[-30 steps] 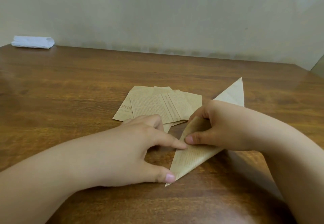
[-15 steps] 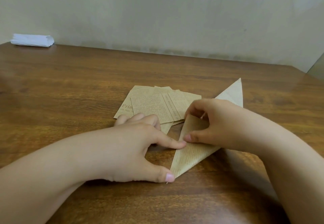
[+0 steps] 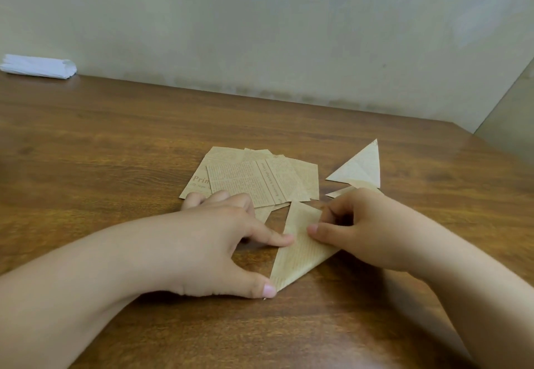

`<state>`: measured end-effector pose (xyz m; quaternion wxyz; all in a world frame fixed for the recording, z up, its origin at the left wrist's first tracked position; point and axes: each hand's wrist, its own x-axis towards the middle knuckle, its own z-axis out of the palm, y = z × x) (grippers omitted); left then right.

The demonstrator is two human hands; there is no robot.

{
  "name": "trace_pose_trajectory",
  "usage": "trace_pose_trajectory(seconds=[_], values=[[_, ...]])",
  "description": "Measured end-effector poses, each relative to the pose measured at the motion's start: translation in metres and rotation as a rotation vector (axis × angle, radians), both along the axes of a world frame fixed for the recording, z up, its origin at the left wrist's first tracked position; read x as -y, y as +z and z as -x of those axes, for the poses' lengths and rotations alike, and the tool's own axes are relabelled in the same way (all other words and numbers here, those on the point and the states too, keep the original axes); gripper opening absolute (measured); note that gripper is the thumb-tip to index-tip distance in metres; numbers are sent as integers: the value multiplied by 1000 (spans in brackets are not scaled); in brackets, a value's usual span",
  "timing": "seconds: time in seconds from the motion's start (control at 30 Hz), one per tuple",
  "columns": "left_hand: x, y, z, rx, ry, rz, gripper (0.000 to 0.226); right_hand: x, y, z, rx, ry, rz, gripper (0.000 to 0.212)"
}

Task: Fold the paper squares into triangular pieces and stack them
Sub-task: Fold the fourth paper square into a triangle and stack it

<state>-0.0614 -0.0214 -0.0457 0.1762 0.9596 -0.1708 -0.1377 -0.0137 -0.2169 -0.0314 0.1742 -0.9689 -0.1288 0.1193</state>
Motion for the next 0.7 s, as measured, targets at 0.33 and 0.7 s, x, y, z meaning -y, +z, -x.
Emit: trace_pose_trajectory(seconds=[0.33, 0.7], values=[[1, 2, 1, -11, 8, 2, 45, 9, -15, 24, 559, 396, -197, 14], [-1, -1, -1, -13, 2, -17, 53, 20, -44, 58, 666, 711, -20, 37]])
